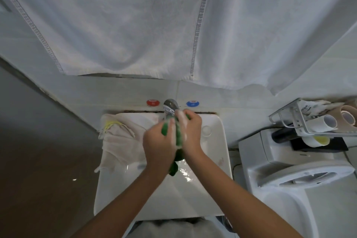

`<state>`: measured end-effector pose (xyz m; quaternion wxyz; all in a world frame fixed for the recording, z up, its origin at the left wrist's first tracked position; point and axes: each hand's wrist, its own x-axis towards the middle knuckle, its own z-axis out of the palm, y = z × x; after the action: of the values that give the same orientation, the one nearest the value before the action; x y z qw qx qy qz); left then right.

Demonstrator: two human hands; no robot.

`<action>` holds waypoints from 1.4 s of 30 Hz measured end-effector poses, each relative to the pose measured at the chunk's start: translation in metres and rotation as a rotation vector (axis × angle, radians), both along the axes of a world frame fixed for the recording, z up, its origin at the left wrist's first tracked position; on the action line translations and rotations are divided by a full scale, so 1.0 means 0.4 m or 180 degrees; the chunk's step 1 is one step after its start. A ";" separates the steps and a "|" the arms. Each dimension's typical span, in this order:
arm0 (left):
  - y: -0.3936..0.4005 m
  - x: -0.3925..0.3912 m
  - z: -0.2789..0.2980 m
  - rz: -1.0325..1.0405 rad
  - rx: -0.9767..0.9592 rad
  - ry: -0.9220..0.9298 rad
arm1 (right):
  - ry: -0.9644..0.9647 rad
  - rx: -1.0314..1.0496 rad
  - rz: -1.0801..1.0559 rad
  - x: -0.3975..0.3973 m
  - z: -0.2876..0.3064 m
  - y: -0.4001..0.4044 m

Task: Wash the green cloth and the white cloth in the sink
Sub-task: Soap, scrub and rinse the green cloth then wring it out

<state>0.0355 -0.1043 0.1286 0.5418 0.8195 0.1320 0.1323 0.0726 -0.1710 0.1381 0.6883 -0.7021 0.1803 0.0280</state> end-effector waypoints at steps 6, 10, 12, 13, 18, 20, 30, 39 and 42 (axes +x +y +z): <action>0.014 0.040 0.007 0.0121 -0.0334 0.0052 | -0.0027 -0.0131 0.0322 -0.024 -0.004 0.004; 0.000 0.026 0.013 0.0166 -0.0404 0.0169 | -0.0007 0.0249 -0.0156 -0.036 0.008 0.014; 0.035 0.069 0.005 0.0261 -0.0466 0.0161 | -0.0166 0.0071 0.0141 -0.084 0.005 0.027; 0.045 0.078 0.002 0.0298 -0.0471 0.0137 | -0.0160 0.0077 0.0197 -0.086 -0.001 0.026; -0.015 0.037 -0.002 0.0254 -0.0338 -0.0016 | 0.0018 0.0090 -0.0363 0.010 -0.008 0.021; 0.014 0.071 0.002 0.0346 -0.0183 0.0085 | -0.0112 0.0254 -0.0137 -0.022 -0.008 0.032; 0.042 0.080 -0.008 0.0320 -0.0197 0.0031 | -0.0108 -0.0149 0.0438 -0.041 -0.023 0.037; 0.042 0.058 -0.002 0.0282 0.0003 0.0085 | 0.0108 0.0151 0.0271 -0.025 0.000 0.046; 0.075 0.080 -0.016 0.0323 0.0205 0.0225 | -0.0137 -0.0291 0.0691 -0.063 -0.005 0.045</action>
<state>0.0676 -0.0743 0.1223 0.5028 0.8329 0.1882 0.1348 0.0475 -0.1528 0.1360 0.6522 -0.7486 0.0895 0.0790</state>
